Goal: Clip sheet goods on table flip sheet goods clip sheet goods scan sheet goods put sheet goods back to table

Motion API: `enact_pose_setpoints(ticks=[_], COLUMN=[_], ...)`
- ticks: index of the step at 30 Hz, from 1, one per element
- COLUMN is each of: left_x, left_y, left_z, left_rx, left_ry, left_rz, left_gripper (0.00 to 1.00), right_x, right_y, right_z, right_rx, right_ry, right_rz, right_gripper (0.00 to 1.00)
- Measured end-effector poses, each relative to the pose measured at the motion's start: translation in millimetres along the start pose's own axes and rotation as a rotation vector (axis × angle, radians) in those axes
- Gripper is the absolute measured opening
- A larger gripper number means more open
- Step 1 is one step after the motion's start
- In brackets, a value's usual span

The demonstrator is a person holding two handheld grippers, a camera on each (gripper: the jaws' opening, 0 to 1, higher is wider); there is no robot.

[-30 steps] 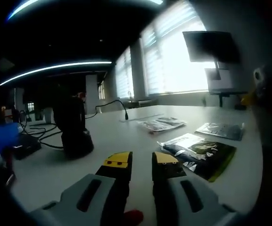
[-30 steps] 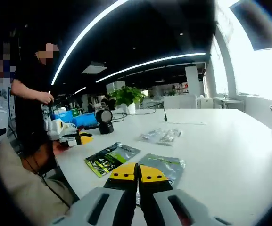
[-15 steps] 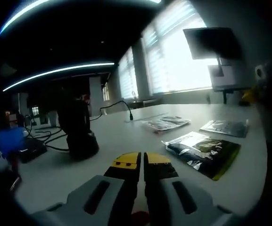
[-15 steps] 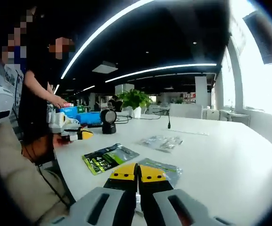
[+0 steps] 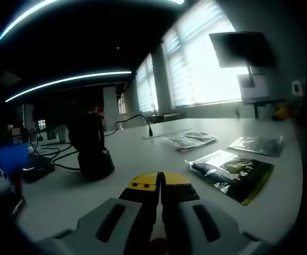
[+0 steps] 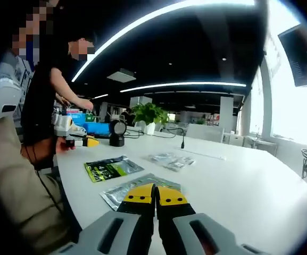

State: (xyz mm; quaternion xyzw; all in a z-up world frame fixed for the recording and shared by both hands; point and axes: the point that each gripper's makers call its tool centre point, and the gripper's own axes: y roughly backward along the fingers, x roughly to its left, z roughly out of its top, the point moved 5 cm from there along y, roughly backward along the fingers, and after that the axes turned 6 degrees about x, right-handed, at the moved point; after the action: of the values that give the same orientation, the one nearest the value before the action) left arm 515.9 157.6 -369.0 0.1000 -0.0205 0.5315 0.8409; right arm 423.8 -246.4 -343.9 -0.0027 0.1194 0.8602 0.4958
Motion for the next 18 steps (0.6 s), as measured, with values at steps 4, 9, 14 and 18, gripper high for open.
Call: enact_pose_setpoints(ticks=[4, 9, 14, 18], left_x=[-1.4, -2.2, -1.7, -1.4], left_y=[-1, -1, 0, -1], left_z=[-1.0, -1.5, 0.1, -0.7], left_rx=[0.009, 0.011, -0.001, 0.003], left_ry=[-0.004, -0.008, 0.008, 0.013], left_rz=[-0.003, -0.005, -0.007, -0.009], left_gripper=[0.00, 0.00, 0.00, 0.00], right_x=[-6, -15, -23, -25], right_y=[0, -4, -3, -4], right_z=[-6.4, -15.1, -20.5, -25.0], right_rx=[-0.010, 0.007, 0.005, -0.003], right_ry=[-0.020, -0.050, -0.039, -0.043], right_rz=[0.010, -0.003, -0.032, -0.031], right_gripper=[0.00, 0.00, 0.00, 0.00])
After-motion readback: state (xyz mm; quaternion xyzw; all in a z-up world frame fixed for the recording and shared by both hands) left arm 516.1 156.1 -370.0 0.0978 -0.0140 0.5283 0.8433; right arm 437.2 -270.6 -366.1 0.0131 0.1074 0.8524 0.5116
